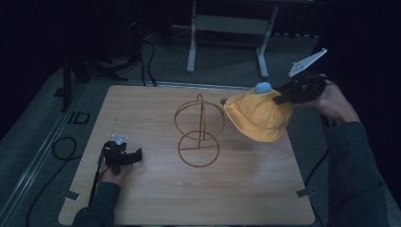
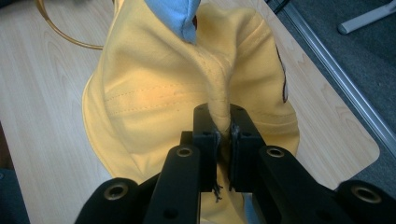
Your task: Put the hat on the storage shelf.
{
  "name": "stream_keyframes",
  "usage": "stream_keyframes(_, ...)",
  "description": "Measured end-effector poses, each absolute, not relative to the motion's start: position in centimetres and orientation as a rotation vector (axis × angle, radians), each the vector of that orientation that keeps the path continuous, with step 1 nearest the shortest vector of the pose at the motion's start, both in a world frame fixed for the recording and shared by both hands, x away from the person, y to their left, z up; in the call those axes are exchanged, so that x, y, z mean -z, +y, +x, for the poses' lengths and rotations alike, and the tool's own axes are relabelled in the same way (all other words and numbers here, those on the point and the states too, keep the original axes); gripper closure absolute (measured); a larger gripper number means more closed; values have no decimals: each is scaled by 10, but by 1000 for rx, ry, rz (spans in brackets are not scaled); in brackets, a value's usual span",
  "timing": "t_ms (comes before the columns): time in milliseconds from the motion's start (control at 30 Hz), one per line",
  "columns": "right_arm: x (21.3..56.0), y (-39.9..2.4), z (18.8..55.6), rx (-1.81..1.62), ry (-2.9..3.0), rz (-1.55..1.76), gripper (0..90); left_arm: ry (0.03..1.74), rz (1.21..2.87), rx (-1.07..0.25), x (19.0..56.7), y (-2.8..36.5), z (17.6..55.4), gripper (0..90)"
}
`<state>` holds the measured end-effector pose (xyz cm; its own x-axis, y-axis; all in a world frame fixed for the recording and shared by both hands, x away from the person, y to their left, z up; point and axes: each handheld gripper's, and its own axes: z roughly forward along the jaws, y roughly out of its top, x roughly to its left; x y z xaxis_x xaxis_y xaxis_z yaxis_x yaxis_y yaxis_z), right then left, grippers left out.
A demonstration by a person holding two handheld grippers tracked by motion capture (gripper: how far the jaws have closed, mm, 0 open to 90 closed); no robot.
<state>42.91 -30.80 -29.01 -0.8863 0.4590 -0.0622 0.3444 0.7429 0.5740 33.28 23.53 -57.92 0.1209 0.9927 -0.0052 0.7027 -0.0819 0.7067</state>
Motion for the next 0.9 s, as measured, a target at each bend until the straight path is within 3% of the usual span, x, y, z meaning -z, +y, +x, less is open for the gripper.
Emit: stream_keyframes(900,266,-278,429,-895,2741,542,837,1637,1846,-673,579,235,333,135)
